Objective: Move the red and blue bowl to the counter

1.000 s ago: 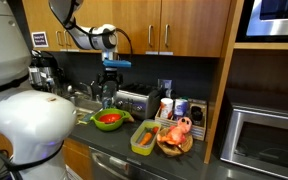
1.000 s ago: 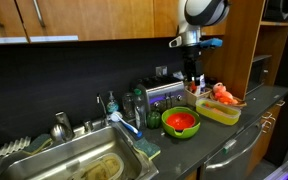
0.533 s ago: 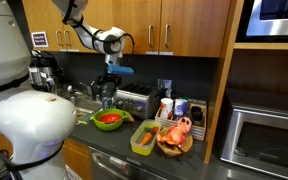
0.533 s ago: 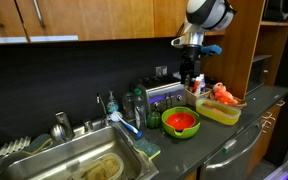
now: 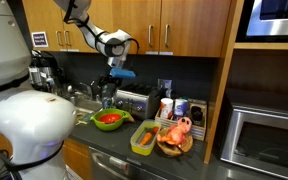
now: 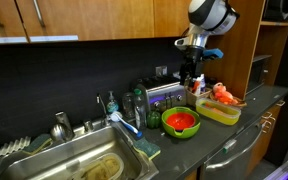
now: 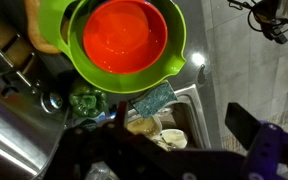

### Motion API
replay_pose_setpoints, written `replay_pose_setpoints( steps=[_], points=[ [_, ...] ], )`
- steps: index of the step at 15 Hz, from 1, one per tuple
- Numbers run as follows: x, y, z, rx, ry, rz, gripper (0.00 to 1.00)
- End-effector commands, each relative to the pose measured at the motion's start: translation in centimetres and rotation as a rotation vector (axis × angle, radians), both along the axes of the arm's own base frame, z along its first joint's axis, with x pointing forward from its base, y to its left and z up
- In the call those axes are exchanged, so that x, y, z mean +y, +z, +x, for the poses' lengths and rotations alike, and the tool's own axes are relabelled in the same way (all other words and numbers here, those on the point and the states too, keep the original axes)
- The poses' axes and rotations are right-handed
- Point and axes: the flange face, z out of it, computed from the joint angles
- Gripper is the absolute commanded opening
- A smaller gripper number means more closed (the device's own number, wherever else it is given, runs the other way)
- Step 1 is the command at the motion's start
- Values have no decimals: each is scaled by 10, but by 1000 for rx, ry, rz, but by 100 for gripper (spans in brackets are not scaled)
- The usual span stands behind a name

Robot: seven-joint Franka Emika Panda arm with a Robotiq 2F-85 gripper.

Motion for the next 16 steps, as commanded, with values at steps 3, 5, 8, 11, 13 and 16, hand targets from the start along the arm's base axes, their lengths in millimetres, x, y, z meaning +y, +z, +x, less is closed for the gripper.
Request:
replay_pose_setpoints(
  steps=[3, 5, 8, 11, 13, 16],
  points=[
    [-13, -4, 11, -20, -40, 57, 100],
    [-14, -10, 18, -34, -84, 101, 100],
    [-6, -27, 21, -47, -144, 166, 100],
    [6, -40, 17, -69, -188, 189, 100],
    [14, -46, 10, -81, -219, 191, 100],
    [25, -52, -2, -92, -260, 180, 100]
  ],
)
